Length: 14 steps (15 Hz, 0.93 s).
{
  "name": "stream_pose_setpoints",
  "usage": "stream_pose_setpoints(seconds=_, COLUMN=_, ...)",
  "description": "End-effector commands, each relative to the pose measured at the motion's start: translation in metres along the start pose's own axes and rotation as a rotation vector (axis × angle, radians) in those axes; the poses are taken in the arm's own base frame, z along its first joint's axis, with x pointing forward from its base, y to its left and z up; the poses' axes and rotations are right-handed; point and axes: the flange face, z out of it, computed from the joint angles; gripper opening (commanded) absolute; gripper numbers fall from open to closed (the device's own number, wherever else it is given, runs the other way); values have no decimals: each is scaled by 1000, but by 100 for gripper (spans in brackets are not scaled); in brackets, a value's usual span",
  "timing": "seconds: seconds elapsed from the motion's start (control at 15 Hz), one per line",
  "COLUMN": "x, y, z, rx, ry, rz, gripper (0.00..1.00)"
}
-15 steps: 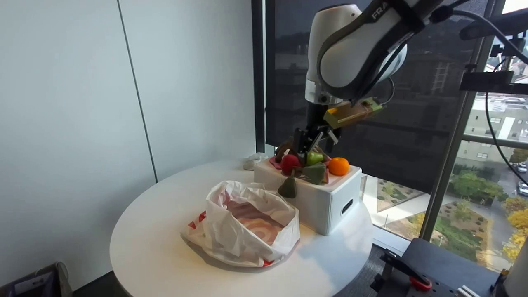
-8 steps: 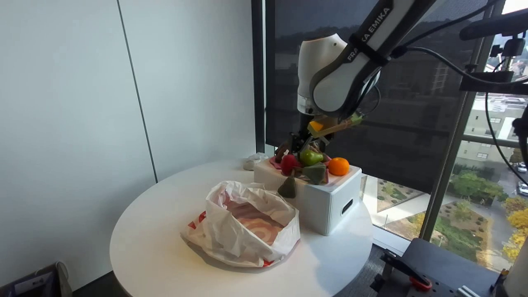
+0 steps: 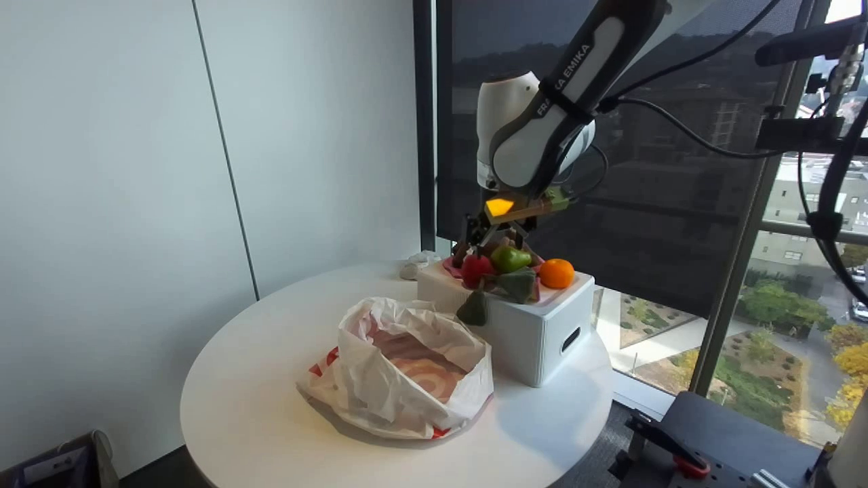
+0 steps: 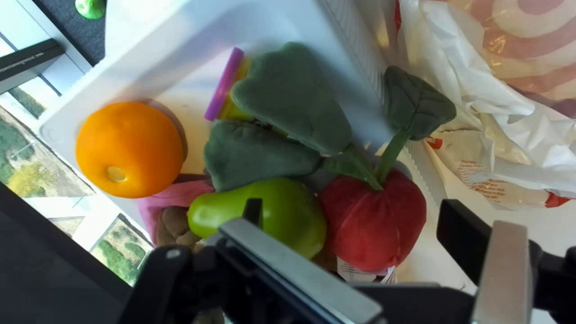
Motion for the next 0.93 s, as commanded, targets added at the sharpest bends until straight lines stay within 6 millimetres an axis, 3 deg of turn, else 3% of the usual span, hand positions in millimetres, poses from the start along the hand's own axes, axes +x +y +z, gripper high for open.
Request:
stream_pose_setpoints(seconds=0.0, x=17, y=-22, z=7, rx=49, ry=31, rz=35, gripper=100)
stream_pose_setpoints(seconds=0.2, x=21, y=-32, z=11, rx=75, ry=66, rz=24, gripper=100)
stream_pose_setpoints(seconds=0.27, x=12, y=-26, z=10, rx=54, ry=33, rz=7, gripper=100)
stream_pose_setpoints(seconds=0.47, x=10, y=-27, z=15, rx=50, ry=26, rz=4, gripper=100)
stream_pose_setpoints(seconds=0.87, x=14, y=-47, z=16, rx=33, ry=79, rz=-55, gripper=100)
